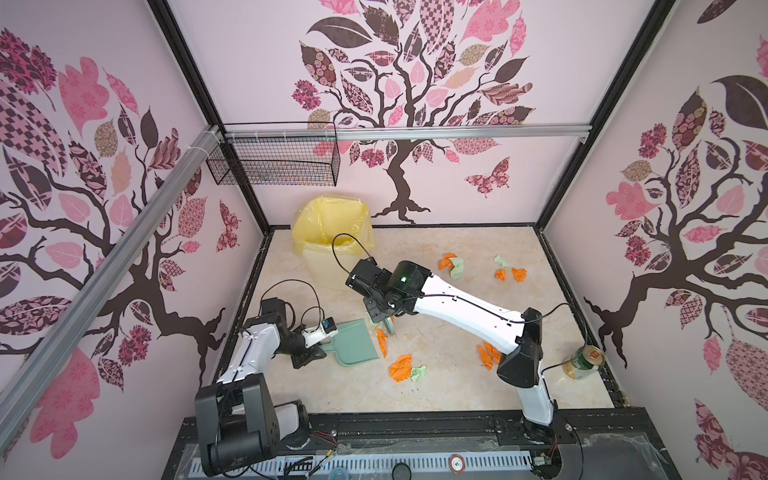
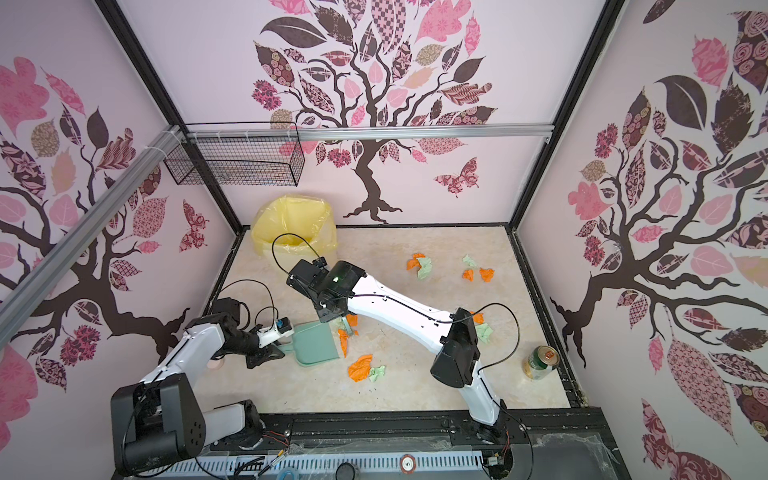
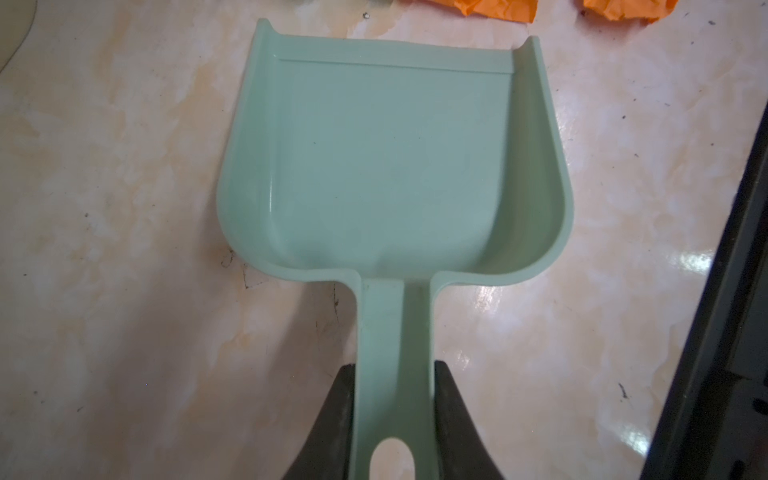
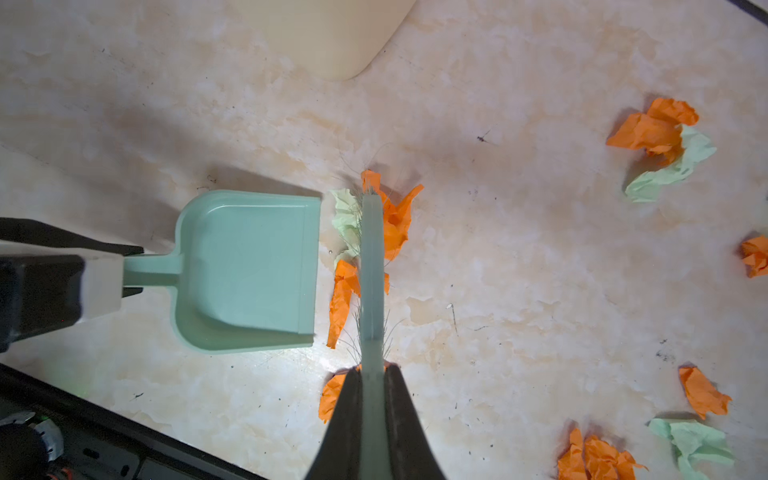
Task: Sweep away the paper scraps from the table
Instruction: 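Sweep the scraps with the brush toward the dustpan held by the left gripper, then sweep more scraps with the right gripper's brush into the dustpan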
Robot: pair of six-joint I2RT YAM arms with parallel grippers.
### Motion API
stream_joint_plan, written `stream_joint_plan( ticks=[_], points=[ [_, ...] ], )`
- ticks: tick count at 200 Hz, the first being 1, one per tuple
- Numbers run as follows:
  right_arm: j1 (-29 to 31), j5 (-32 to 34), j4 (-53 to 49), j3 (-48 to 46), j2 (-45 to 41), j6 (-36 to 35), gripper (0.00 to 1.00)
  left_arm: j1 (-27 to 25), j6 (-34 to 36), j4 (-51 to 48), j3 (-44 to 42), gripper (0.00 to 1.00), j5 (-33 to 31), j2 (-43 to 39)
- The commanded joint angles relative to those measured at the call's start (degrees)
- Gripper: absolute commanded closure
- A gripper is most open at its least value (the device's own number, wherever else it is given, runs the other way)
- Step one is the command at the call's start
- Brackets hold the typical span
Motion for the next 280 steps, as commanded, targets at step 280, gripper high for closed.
stream_joint_plan(
  ticks=[280],
  points=[
    [-1.42,-4.50,0.51,7.29,13.52,-8.73,1.00,-5.62,-4.00,7.28,0.61,1.00,-5.14,3.39]
  ],
)
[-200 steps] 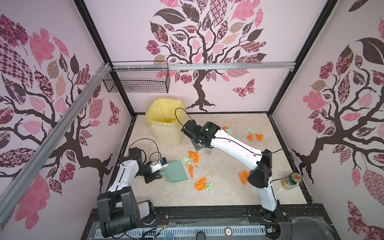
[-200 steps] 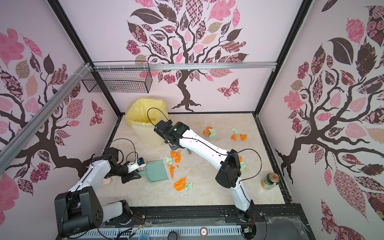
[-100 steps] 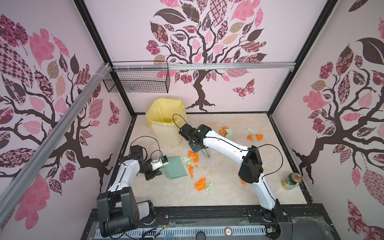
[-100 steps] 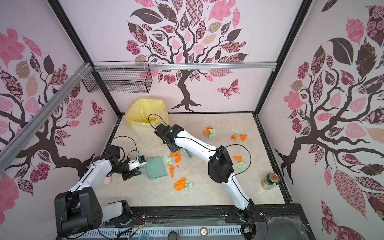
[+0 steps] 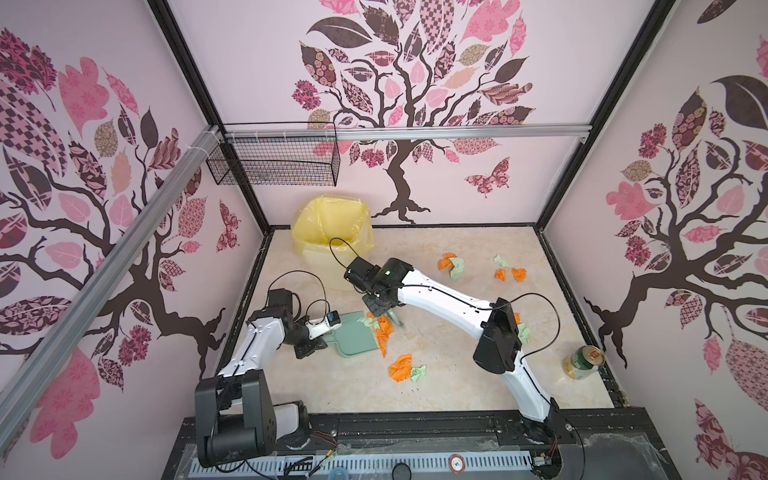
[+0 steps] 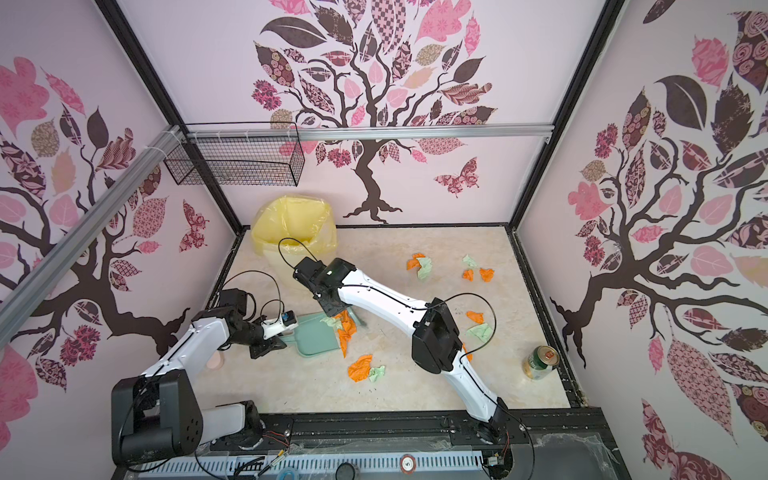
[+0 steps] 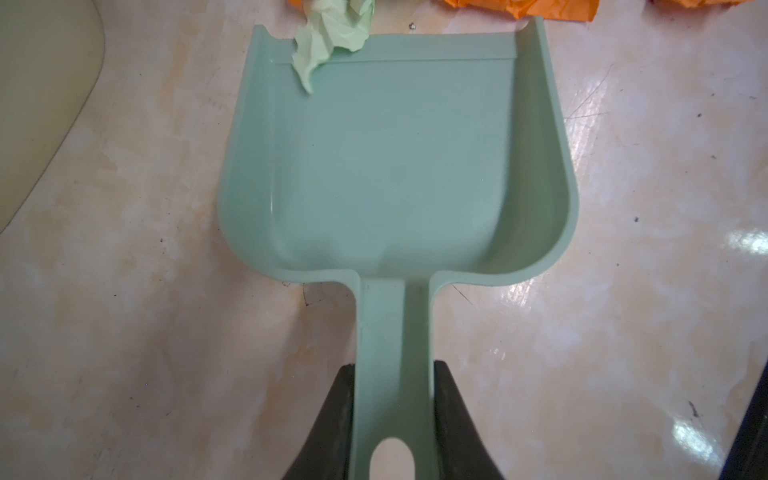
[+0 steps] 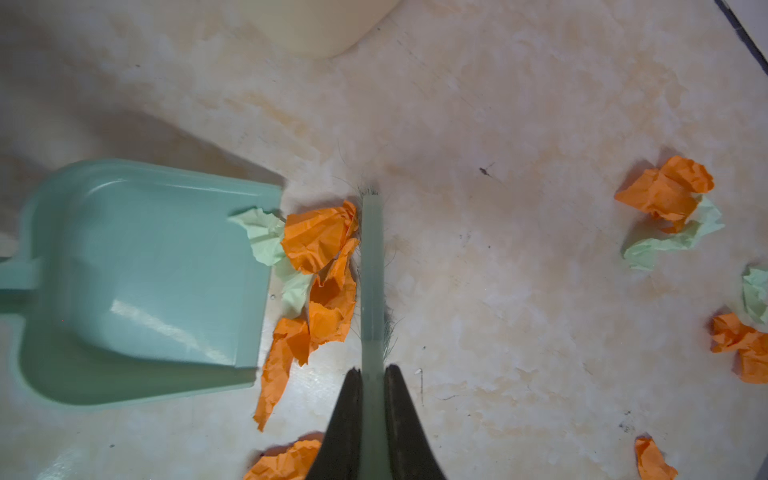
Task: Sweep away the paper scraps from the table
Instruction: 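Sweep more scraps with the right gripper's brush into the dustpan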
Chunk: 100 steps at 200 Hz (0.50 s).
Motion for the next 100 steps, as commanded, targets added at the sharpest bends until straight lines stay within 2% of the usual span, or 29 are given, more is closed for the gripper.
stream_joint_plan(
  ticks=[1,55,100],
  points=[
    [1.85,-2.68,-3.06,3.65,2.53,2.95,1.00,-0.30,-0.20,0.50,-1.40,1.00,-1.03,0.68],
    [3.67,-5.85,-3.52,6.36,0.04,6.31,1.00,-0.56,-0.68,0.44,-1.33,1.00,-0.49,0.68],
    [3.64,-5.15,1.32,3.59,-7.42,8.14,1.00,-0.58,-0.39,-0.02,-2.90,1.00,0.34,0.25]
  ],
)
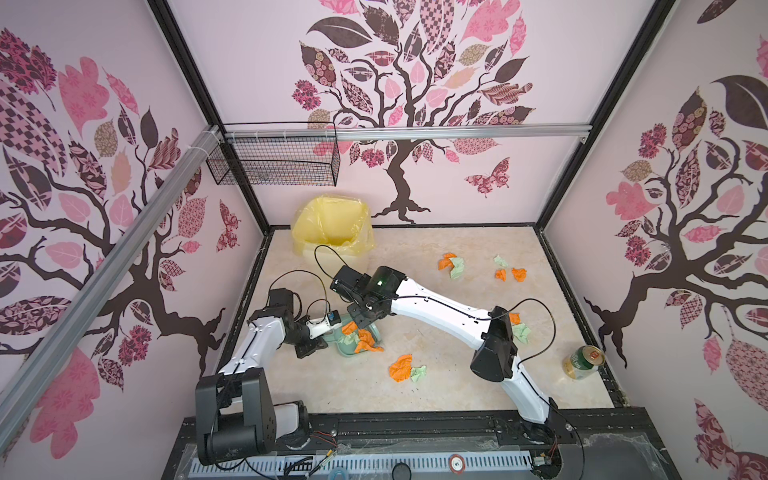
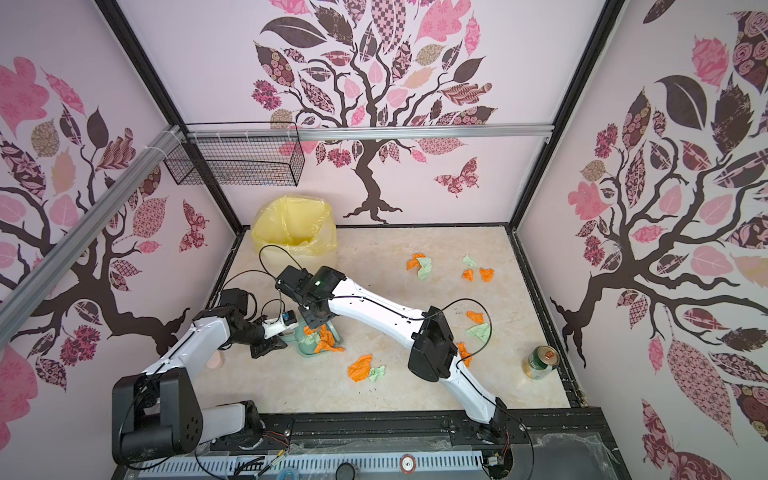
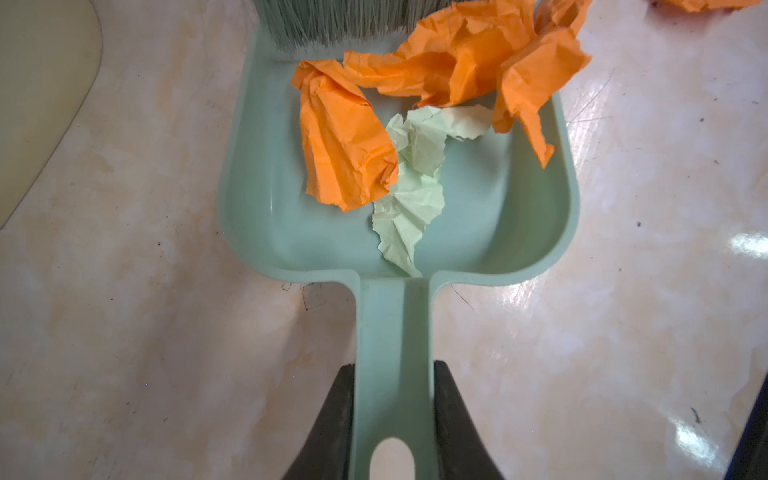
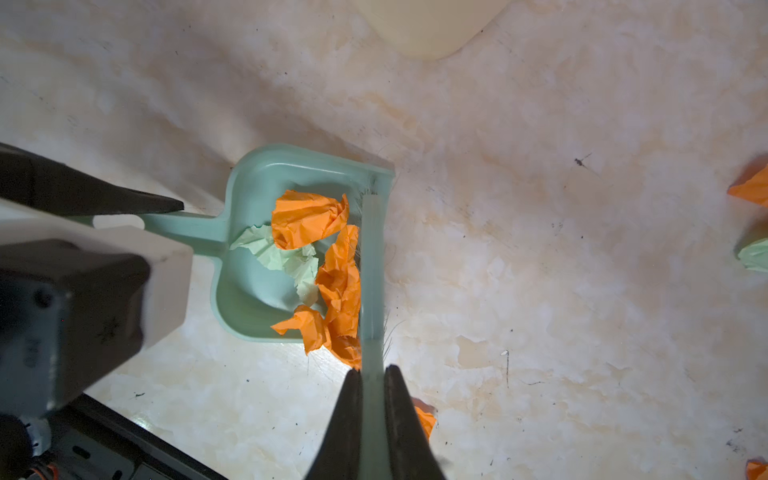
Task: Sweep away the paper scraps from the table
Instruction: 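Sweep more scraps with the right gripper's brush into the dustpan, then brush the remaining nearby scraps into the dustpan with the right gripper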
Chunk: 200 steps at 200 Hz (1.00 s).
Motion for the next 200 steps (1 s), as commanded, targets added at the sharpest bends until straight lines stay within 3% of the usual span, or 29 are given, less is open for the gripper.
stream_joint_plan(
  ticks=[1,56,98,164,200],
  points=[
    [-0.12,0.47,2.20,-0.31,-7.35,2.20,1.00,-0.25,0.24,-0.58,-2.62,1.00,0.14,-0.08],
    [-0.25,5.33,2.62,-3.89,-12.82,2.22,1.00,-0.34,1.92,-3.51,-6.82,1.00,4.63,-3.33],
    [-0.37,9.20,-0.96,-11.09,-16.96,4.49,1.00,-0.43,3.65,-3.40,-8.49,1.00,4.10,-3.72],
    [-0.82,12.83,-6.15,-35.51,-29.88,16.67,1.00,-0.36,10.17,-4.26,-12.23,1.00,2.14,-5.96],
    [-0.42,11.16,-10.16,-41.01,-31.45,24.87,1.00,-0.42,12.32,-6.98,-11.30,1.00,3.48,-6.51]
  ],
)
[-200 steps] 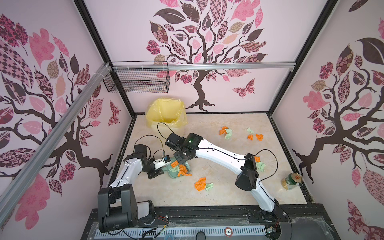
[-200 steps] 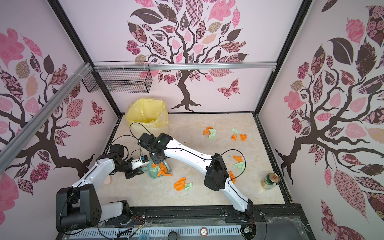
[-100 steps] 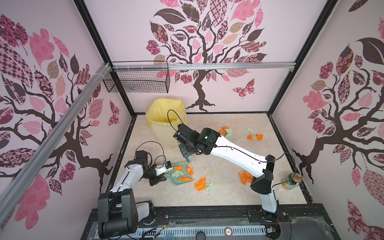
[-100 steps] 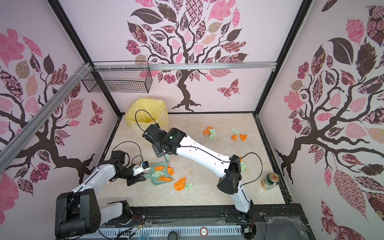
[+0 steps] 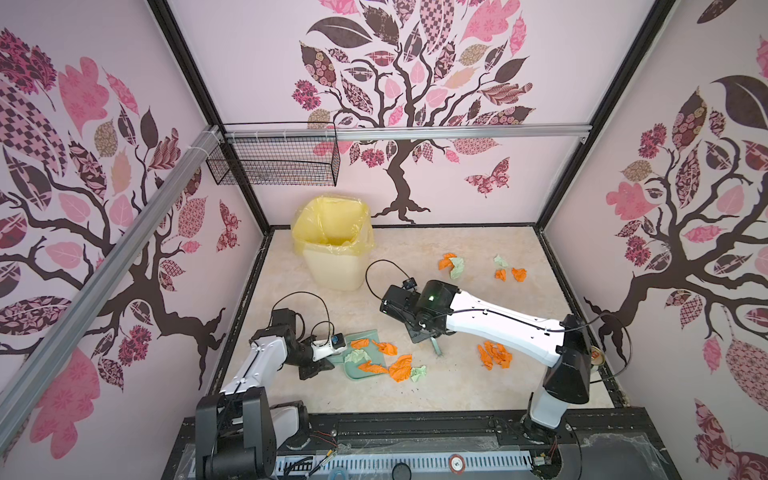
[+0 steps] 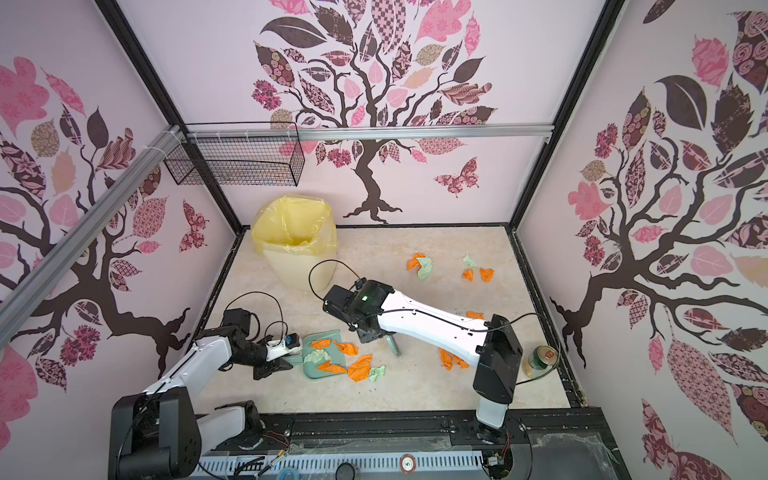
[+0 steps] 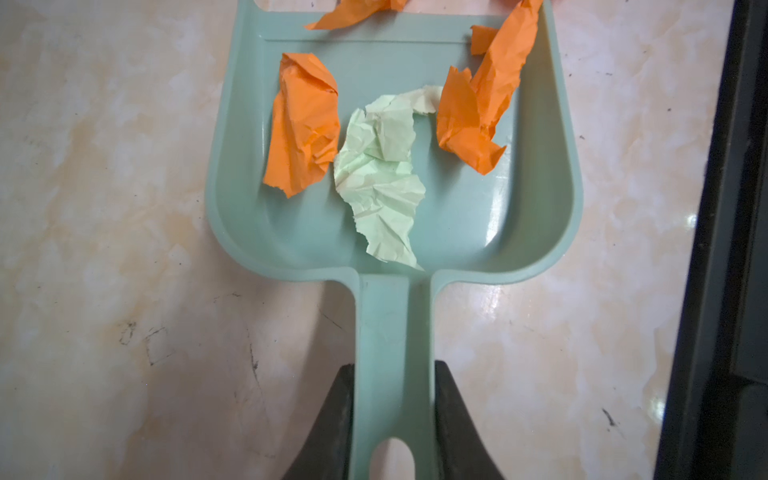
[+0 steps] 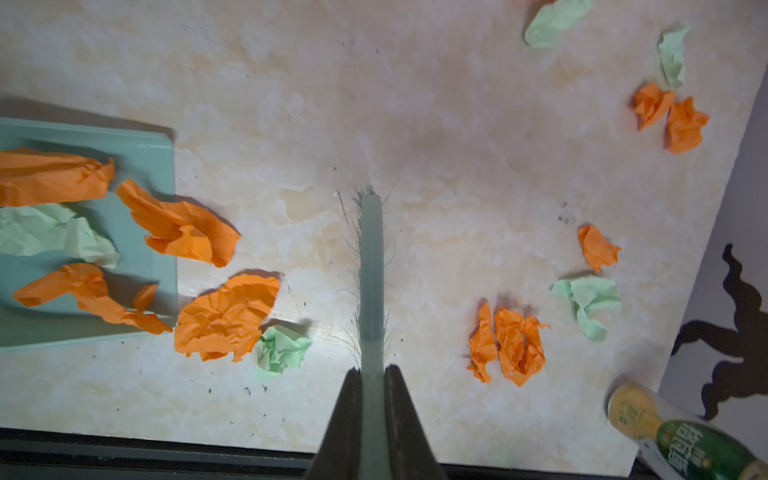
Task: Sweep away the paper scraps from the table
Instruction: 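Brush the remaining nearby scraps into the dustpan with the right gripper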
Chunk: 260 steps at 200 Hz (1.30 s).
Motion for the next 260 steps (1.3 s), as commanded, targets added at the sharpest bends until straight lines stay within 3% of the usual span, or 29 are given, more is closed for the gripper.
stream_joint_plan(
  ticks=[1,62,100,169,260],
  points=[
    [0.23,0.69,-4.68,-1.51,-2.42,8.36,1.00,-0.31,3.42,-4.71,-0.92,1.00,-1.75,-0.15],
    [2.24,-2.28,-2.86,-2.45,0.17,14.92,1.00,-0.32,8.69,-7.06,0.06,1.00,-2.29,-0.21],
    [4.88,-4.59,1.15,-0.08,3.47,16.76,1.00,-0.28,8.08,-7.08,1.62,1.00,-1.96,-0.24],
    [6.78,-5.43,4.42,7.98,8.71,15.40,1.00,-0.58,6.21,-6.42,2.34,1.00,-1.33,-0.16],
    [8.11,-8.52,11.14,12.00,10.48,13.34,1.00,-1.20,3.07,-5.34,3.17,1.00,-0.22,0.42]
  ],
)
